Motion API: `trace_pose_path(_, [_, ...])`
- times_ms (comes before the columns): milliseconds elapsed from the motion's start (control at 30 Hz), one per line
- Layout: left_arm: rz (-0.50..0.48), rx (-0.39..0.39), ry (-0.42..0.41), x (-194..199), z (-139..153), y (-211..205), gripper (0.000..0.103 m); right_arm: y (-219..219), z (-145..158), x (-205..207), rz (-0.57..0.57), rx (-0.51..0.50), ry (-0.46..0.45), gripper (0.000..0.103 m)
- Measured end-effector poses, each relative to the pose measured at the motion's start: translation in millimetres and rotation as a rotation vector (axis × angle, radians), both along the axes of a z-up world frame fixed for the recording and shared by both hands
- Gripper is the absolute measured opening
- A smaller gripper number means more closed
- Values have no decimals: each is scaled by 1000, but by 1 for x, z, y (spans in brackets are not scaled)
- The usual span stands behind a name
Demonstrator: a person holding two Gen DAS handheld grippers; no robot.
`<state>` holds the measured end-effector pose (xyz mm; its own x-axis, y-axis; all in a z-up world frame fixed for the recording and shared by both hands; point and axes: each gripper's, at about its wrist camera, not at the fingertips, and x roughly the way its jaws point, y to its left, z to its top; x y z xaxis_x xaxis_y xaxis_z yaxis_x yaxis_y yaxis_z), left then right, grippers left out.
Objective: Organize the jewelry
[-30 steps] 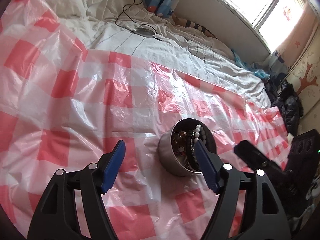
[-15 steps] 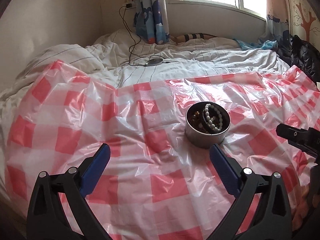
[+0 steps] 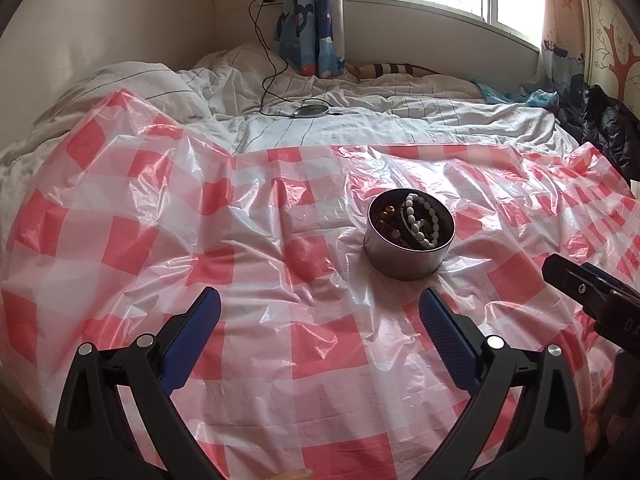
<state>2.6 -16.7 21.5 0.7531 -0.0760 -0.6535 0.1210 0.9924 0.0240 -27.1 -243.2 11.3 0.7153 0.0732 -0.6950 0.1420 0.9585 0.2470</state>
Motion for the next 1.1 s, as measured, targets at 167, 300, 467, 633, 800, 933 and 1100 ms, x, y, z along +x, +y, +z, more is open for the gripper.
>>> trace_pose_path(167, [-15,14,1,1,-2,-5,95,-6,-1,2,-12,20,9,96])
trace_pose_path(300, [-28,12,13,3,-2,-9,95,-6,-2,5,-7,15,18,96])
trace_pose_path(467, [-57,31,21,5,-5,-19,95,-4,-4,7,-2,11,21,96])
trace_pose_path(633, [-90,-71,-17,-3,-2,-16,95,-4,-6,9,-8,9,27,96])
trace_pose_path(800, [-106,-14,-18,-3,-6,-27,95,-7,-5,9,-29,4,18,96])
trace_pose_path(933, [-49,73,9,0,-12,-33,95,-13,-2,4,-66,-7,2,96])
trace_pose_path(1100, [15,41,86,7,-20,-19,95,-18,-1,1,-97,-12,1,96])
